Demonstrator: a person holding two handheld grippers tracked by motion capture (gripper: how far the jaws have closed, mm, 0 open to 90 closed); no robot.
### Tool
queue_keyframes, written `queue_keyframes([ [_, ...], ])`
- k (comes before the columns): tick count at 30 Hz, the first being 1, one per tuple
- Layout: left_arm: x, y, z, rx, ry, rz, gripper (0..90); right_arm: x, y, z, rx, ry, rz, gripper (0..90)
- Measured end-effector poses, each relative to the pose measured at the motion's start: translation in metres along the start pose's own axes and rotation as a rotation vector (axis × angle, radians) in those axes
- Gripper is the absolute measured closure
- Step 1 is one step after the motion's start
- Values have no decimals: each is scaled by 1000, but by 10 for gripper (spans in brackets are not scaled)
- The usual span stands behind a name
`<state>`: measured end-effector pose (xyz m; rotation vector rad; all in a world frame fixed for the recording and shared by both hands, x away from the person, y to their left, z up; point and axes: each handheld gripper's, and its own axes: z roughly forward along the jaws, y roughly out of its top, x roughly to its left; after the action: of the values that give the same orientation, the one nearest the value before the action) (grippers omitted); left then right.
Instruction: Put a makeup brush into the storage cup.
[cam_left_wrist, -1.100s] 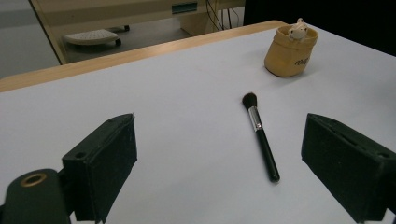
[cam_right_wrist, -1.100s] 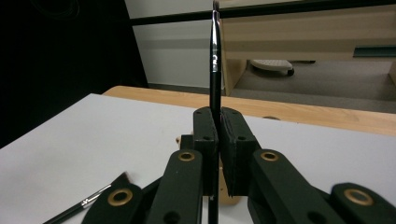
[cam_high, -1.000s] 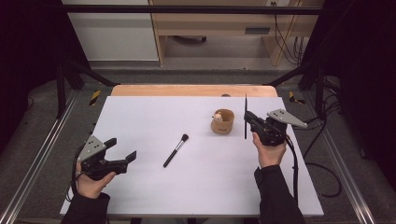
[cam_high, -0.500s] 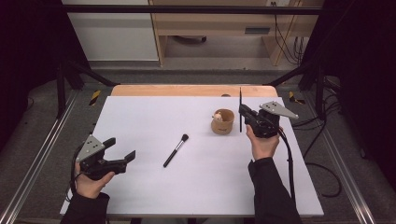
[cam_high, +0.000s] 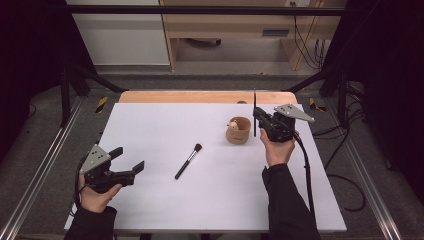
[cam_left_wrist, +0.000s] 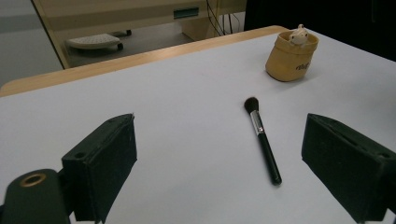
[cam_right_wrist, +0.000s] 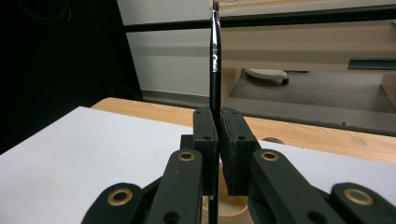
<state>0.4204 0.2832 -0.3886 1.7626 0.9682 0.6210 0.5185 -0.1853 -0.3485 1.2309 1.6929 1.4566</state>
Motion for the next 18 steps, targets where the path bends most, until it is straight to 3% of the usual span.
queue_keyframes([
  [18, 0, 1, -2, -10, -4, -4, 94, -1, 1, 25, -2, -12, 7, 858],
])
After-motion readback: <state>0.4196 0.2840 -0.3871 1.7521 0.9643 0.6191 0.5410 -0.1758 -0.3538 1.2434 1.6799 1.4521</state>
